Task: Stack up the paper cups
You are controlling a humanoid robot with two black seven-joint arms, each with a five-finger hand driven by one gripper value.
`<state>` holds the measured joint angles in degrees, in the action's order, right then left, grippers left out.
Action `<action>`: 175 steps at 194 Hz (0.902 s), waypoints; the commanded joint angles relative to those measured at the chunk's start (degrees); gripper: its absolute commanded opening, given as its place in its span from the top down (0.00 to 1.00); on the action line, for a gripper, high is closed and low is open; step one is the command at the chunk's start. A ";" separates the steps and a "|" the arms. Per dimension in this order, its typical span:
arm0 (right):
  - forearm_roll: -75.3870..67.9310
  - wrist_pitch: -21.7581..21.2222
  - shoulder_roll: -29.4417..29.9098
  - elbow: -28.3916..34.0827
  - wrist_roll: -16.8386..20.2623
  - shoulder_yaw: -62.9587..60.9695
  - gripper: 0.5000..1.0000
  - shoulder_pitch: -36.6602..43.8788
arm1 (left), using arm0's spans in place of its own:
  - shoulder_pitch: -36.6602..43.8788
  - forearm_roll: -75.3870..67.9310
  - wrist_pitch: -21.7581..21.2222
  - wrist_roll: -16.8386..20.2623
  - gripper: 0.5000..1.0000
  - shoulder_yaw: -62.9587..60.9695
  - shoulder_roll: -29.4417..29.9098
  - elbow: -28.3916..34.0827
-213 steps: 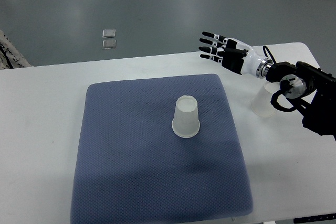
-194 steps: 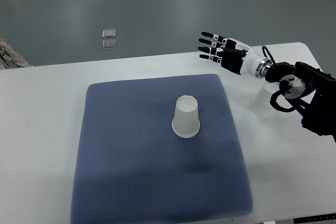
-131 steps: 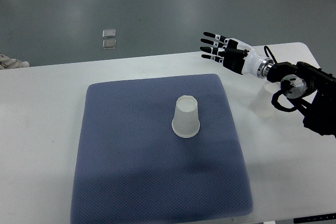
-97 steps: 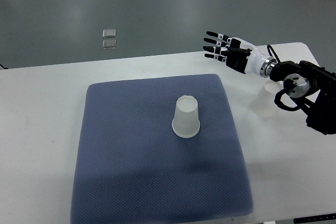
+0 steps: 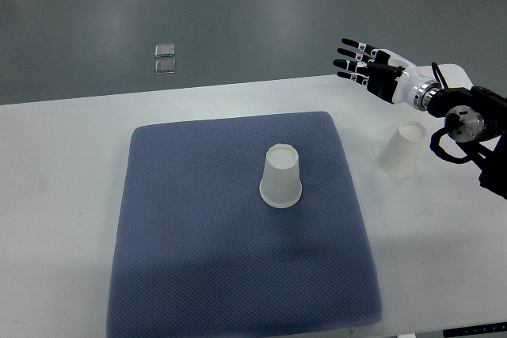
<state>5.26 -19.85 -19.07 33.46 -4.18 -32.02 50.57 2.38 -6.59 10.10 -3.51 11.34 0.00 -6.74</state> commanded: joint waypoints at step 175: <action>41.76 -14.69 -13.01 3.63 -12.60 1.35 0.14 3.13 | 0.00 0.00 0.00 -0.01 0.00 0.00 0.00 -0.03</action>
<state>42.38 -34.38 -30.94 36.41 -15.02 -30.79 53.50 2.39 -6.59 10.11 -3.51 11.33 0.00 -6.76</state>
